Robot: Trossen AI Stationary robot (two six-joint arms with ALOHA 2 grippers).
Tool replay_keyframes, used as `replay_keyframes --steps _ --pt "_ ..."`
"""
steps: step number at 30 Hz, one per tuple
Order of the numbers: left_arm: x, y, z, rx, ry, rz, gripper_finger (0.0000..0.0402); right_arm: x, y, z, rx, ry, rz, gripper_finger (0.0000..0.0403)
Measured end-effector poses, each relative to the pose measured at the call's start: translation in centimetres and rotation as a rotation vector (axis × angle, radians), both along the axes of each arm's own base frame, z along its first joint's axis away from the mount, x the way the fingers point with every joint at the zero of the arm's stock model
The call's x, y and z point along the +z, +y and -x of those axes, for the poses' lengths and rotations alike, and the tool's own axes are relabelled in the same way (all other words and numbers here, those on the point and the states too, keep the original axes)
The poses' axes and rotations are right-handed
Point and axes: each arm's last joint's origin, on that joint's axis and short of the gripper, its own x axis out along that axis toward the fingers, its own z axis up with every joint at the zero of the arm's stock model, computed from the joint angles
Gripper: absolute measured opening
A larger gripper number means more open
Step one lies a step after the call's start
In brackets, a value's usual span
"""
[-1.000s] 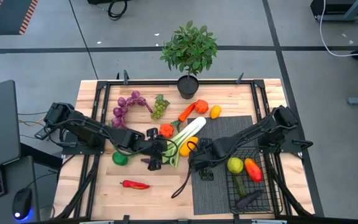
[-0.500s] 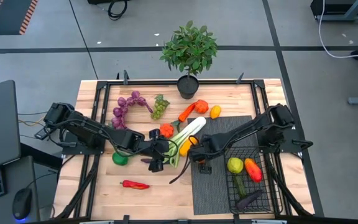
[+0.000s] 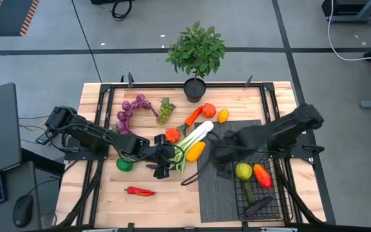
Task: Build produce basket
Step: Put the orange into the black wire basket, then put the eggplant into the black wire basket
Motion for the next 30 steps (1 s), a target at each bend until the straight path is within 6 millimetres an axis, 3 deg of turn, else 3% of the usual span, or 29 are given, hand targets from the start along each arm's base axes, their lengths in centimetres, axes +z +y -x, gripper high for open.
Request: replay_keyframes --steps 3,7,12,15,22,26,30 --pt "-0.1 0.0 0.2 -0.002 0.019 -0.006 0.0162 3.0 1.2 2.9 -0.117 -0.049 -0.058 0.0348" --pt "-0.2 -0.2 0.4 0.003 0.037 -0.001 0.0162 3.8 3.3 6.4 -0.277 -0.094 -0.070 0.0346" --pt "-0.5 -0.7 0.9 -0.010 0.080 -0.012 0.0162 2.4 5.8 9.1 -0.351 -0.092 -0.050 0.0350" --pt "-0.5 -0.8 0.9 -0.013 0.083 -0.013 0.0162 0.4 7.0 10.2 -0.364 -0.089 0.019 0.0358" --pt "-0.1 -0.8 0.4 -0.010 0.014 -0.008 0.0162 -4.5 7.6 12.5 -0.421 -0.034 0.120 0.0384" --pt "-0.7 -0.6 1.2 -0.012 0.120 -0.042 0.0162 -5.1 7.5 13.3 -0.433 -0.041 0.126 0.0397" --pt "-1.1 -0.2 1.9 0.037 0.196 -0.029 0.0171 -4.4 7.0 13.5 -0.396 -0.095 0.131 0.0397"
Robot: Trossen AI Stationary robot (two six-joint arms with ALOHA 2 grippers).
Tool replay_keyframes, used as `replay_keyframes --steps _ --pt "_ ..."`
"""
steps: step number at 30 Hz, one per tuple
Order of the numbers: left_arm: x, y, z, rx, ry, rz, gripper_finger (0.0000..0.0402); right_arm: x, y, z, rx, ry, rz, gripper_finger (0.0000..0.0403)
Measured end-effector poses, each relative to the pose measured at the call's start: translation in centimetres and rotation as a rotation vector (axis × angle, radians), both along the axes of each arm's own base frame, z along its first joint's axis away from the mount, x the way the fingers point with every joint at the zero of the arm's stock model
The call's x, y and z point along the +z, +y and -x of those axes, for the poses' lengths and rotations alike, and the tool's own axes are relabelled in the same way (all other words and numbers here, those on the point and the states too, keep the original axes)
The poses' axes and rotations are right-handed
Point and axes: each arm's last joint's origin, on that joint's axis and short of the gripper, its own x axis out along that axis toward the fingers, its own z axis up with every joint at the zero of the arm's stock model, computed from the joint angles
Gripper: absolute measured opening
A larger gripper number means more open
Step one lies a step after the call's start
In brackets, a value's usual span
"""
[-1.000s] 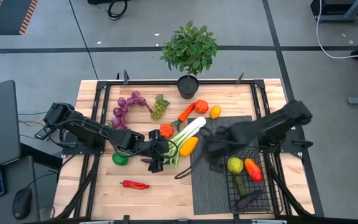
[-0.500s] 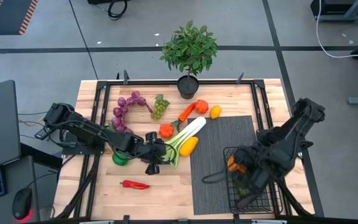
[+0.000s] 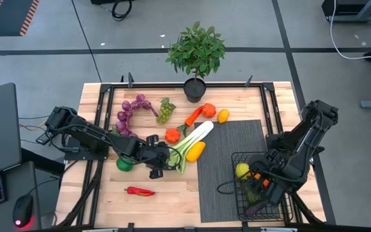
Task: Build produce basket
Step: Put the eggplant into the black wire basket
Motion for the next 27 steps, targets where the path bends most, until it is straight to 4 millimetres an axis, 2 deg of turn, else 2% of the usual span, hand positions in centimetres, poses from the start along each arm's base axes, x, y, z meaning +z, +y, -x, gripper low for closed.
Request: replay_keyframes --steps 5,9,12,15,20,27 --pt "-0.2 0.3 0.2 -0.030 0.065 0.070 0.0211 1.7 -1.2 0.4 0.032 -0.146 0.015 0.0399" --pt "-0.8 1.5 -0.1 -0.029 0.119 0.140 0.0257 3.1 -1.7 0.4 0.087 -0.298 0.028 0.0399" --pt "-1.0 2.1 -0.7 -0.043 0.132 0.258 0.0285 3.8 -2.0 0.5 0.137 -0.366 0.041 0.0399" --pt "-1.4 1.9 -0.8 -0.051 0.161 0.291 0.0302 4.1 -2.0 0.4 0.163 -0.400 0.045 0.0398" --pt "-3.9 0.5 -1.2 -0.072 0.238 0.263 0.0309 3.8 -0.7 -0.4 0.191 -0.432 0.012 0.0397" --pt "-8.3 -0.6 -2.3 -0.033 0.308 0.122 0.0309 2.8 1.4 -1.6 0.321 -0.451 0.035 0.0397"
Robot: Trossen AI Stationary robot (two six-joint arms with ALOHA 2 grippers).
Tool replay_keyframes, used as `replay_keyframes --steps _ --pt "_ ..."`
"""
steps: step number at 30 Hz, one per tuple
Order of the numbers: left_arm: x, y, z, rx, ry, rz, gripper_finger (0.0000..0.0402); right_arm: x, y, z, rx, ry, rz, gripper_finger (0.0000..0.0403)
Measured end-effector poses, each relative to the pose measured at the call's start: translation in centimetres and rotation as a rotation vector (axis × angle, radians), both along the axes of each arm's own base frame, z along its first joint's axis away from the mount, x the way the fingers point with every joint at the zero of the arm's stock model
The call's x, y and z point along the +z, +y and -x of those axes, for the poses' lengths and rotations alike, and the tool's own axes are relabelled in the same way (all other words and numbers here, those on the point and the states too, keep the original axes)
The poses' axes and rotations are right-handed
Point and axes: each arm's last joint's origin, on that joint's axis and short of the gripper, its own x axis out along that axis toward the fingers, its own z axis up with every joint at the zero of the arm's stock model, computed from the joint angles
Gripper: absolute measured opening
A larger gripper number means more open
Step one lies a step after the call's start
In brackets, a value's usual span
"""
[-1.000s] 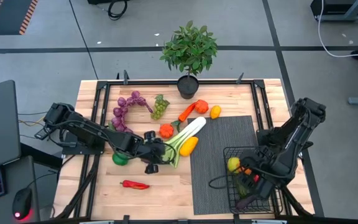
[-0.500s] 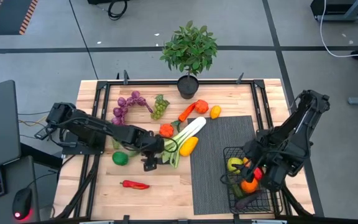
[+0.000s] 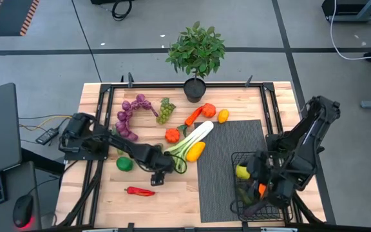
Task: Build produce basket
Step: Put the eggplant into the black wire basket
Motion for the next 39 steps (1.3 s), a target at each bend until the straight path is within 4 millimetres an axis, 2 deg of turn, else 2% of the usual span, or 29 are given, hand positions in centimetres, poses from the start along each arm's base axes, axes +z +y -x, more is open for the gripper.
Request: replay_keyframes --steps 5,9,13,17,19,25,30,34,39 --pt "-0.6 0.0 -0.2 0.065 0.007 -0.025 0.0291 -0.9 0.6 -0.5 0.023 0.004 0.080 0.0397" --pt "1.1 -0.1 -0.6 0.095 -0.032 -0.020 0.0244 -1.3 0.8 -0.8 0.010 -0.009 0.119 0.0395" --pt "3.9 0.0 -1.4 0.116 -0.125 -0.021 0.0154 -1.5 0.9 -0.9 -0.004 -0.030 0.141 0.0387" --pt "4.8 0.0 -2.0 0.120 -0.120 -0.002 0.0038 -1.4 1.0 -1.0 -0.009 -0.043 0.134 0.0376" --pt "5.6 -0.2 -2.5 0.123 -0.156 0.019 0.0012 -1.3 1.1 -1.0 -0.016 -0.060 0.126 0.0370" --pt "7.1 -1.0 -2.5 0.111 -0.129 0.016 0.0010 -1.2 1.4 -1.1 -0.020 -0.087 0.095 0.0356" --pt "7.3 -2.1 -2.0 0.093 -0.113 0.021 0.0016 -1.2 1.4 -1.1 -0.028 -0.099 0.102 0.0351" --pt "7.2 -2.3 -2.0 0.131 -0.104 0.029 0.0063 -1.1 1.3 -1.2 -0.037 -0.132 0.141 0.0350" --pt "7.1 -2.1 -1.8 0.206 -0.084 0.025 0.0152 -1.0 1.2 -1.2 -0.058 -0.175 0.181 0.0350"
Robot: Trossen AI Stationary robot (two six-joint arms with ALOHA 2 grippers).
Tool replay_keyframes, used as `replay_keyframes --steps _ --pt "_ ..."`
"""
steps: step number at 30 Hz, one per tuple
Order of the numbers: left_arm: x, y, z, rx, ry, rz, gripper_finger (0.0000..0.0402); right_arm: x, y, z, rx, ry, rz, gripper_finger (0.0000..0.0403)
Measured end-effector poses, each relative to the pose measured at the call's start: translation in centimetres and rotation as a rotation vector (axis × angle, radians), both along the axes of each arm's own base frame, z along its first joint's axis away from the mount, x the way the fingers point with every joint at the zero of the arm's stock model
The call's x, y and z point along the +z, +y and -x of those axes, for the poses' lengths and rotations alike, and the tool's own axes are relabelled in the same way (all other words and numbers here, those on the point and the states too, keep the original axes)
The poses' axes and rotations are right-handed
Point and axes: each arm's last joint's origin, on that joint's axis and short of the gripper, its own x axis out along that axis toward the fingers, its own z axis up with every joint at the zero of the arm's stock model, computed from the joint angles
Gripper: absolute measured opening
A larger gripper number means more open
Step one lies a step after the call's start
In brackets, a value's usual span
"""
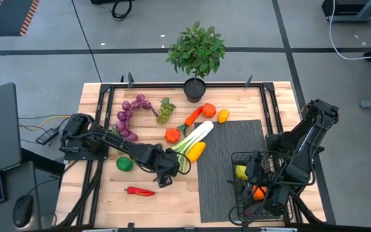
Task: Build produce basket
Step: Put the eggplant into the black wire basket
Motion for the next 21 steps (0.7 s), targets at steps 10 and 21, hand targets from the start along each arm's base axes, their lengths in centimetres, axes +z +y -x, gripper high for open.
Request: replay_keyframes --steps 10,21 --pt "-2.4 0.3 -1.0 0.178 0.018 -0.006 0.0288 -0.5 -0.4 -0.5 -0.023 -0.026 0.045 0.0350" --pt "-6.1 1.4 -2.5 0.270 0.044 -0.081 0.0282 -4.9 -1.7 -0.7 -0.070 0.010 0.070 0.0350"
